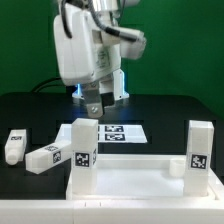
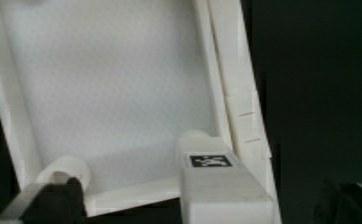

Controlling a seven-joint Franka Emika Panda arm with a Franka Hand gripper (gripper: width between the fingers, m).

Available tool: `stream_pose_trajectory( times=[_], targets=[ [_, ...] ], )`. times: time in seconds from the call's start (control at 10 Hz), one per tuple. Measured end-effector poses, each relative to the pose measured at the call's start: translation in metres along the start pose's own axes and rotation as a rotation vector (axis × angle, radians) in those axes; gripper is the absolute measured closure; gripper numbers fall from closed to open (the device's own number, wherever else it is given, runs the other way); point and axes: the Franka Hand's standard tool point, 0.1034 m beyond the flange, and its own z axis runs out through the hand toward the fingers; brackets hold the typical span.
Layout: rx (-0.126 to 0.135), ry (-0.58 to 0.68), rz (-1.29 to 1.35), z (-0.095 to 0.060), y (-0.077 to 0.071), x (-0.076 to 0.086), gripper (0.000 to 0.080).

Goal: Assemble desk

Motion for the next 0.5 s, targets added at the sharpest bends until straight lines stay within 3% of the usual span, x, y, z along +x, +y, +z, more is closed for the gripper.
stream_pose_trajectory(
  times=[0.2,0.3,0.5],
  targets=[
    [-0.004,0.000,-0.004,0.002,0.002,-0.003,0.0150],
    [-0.013,0.001,-0.002,0.006,0.012,-0.013,0.0150],
    [-0.039,0.031,-0.022,0.032,0.061,-0.026,0.0150]
  ],
)
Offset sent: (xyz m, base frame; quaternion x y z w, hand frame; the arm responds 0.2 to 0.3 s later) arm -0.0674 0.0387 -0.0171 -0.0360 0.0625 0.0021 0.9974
